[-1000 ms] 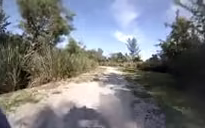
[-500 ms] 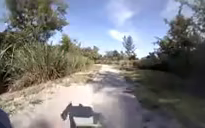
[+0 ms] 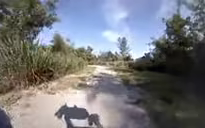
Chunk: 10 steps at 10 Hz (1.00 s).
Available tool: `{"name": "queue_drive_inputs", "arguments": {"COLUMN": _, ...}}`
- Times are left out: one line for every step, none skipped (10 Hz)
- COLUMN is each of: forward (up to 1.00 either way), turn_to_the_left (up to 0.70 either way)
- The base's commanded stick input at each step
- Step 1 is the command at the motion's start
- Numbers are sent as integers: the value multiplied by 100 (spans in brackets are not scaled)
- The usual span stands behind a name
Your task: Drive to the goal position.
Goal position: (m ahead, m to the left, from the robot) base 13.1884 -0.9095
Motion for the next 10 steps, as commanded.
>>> {"name": "queue_drive_inputs", "arguments": {"forward": 100, "turn_to_the_left": 0}}
{"name": "queue_drive_inputs", "arguments": {"forward": 100, "turn_to_the_left": 0}}
{"name": "queue_drive_inputs", "arguments": {"forward": 90, "turn_to_the_left": 0}}
{"name": "queue_drive_inputs", "arguments": {"forward": 85, "turn_to_the_left": 0}}
{"name": "queue_drive_inputs", "arguments": {"forward": 85, "turn_to_the_left": 0}}
{"name": "queue_drive_inputs", "arguments": {"forward": 85, "turn_to_the_left": 0}}
{"name": "queue_drive_inputs", "arguments": {"forward": 85, "turn_to_the_left": 0}}
{"name": "queue_drive_inputs", "arguments": {"forward": 82, "turn_to_the_left": 0}}
{"name": "queue_drive_inputs", "arguments": {"forward": 70, "turn_to_the_left": 0}}
{"name": "queue_drive_inputs", "arguments": {"forward": 70, "turn_to_the_left": 0}}
